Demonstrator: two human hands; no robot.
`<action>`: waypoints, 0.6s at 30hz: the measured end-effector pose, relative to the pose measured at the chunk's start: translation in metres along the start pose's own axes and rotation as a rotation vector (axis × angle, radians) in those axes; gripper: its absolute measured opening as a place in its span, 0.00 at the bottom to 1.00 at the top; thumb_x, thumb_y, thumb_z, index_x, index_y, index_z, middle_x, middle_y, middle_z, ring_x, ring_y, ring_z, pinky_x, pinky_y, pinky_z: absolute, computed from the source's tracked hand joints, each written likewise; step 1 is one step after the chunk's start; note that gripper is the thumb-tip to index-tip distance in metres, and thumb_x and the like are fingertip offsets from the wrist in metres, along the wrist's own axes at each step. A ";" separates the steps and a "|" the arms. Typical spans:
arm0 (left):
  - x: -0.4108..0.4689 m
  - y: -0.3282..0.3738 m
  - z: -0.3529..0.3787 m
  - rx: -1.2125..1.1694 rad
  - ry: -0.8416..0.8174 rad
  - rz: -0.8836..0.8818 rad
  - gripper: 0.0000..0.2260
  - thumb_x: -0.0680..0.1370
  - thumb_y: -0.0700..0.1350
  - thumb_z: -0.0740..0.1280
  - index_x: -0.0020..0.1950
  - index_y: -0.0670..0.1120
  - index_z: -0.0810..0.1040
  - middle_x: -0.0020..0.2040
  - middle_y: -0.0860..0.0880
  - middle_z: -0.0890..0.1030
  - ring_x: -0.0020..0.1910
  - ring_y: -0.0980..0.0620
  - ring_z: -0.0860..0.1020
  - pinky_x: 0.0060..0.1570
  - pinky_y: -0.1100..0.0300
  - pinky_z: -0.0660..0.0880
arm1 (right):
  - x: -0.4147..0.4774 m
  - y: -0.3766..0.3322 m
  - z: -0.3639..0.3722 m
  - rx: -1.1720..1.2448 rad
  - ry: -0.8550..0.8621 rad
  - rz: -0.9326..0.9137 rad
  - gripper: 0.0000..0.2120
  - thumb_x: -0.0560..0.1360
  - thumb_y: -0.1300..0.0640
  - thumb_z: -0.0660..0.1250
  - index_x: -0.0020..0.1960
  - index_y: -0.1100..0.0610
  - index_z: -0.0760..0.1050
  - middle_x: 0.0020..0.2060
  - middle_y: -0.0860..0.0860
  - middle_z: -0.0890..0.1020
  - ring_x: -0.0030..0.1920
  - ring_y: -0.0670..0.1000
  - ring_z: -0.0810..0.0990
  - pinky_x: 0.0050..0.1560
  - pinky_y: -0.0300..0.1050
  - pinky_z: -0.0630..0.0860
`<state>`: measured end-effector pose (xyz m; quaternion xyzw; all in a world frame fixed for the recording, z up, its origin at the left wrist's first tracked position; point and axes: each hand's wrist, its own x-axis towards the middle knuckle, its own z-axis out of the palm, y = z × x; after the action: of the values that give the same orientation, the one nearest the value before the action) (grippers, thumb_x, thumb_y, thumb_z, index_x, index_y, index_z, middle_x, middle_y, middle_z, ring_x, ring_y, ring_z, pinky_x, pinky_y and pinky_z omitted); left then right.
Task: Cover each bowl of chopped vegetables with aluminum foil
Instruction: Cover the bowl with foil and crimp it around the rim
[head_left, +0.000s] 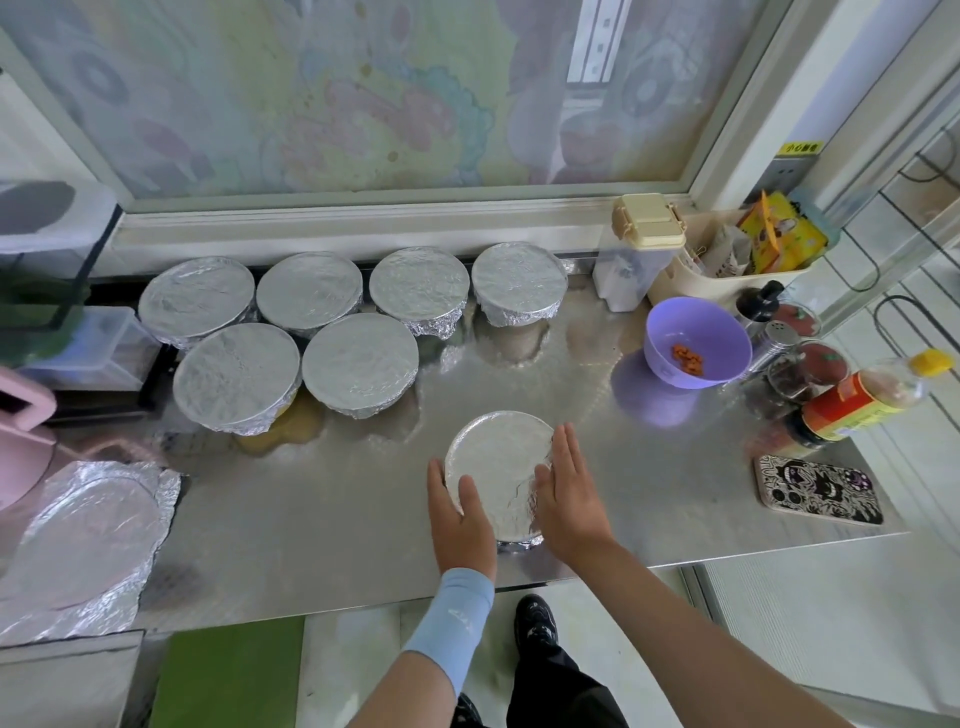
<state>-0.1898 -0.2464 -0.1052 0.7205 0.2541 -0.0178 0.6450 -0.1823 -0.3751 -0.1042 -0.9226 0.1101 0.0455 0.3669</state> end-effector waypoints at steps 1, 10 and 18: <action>-0.003 -0.001 0.005 -0.026 0.012 -0.016 0.23 0.84 0.48 0.55 0.78 0.51 0.57 0.77 0.53 0.62 0.75 0.54 0.62 0.74 0.52 0.60 | 0.002 -0.002 -0.002 0.036 -0.021 0.026 0.28 0.83 0.52 0.51 0.80 0.56 0.47 0.79 0.48 0.47 0.78 0.45 0.46 0.77 0.43 0.48; 0.034 0.005 0.006 -0.021 -0.028 0.008 0.20 0.84 0.50 0.52 0.77 0.53 0.61 0.75 0.55 0.66 0.72 0.55 0.65 0.71 0.59 0.61 | -0.005 -0.004 -0.006 -0.032 0.093 0.055 0.29 0.78 0.48 0.47 0.74 0.60 0.65 0.70 0.54 0.70 0.71 0.55 0.67 0.74 0.53 0.59; -0.002 -0.010 0.026 -0.112 0.239 -0.015 0.25 0.81 0.54 0.54 0.78 0.51 0.59 0.77 0.52 0.62 0.75 0.54 0.62 0.74 0.51 0.60 | 0.057 -0.032 -0.020 -0.430 -0.146 -0.325 0.33 0.78 0.47 0.54 0.80 0.51 0.47 0.80 0.50 0.48 0.79 0.52 0.47 0.76 0.56 0.53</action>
<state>-0.1879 -0.2708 -0.1181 0.6784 0.3353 0.0775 0.6491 -0.1195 -0.3761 -0.0774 -0.9791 -0.0782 0.0745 0.1723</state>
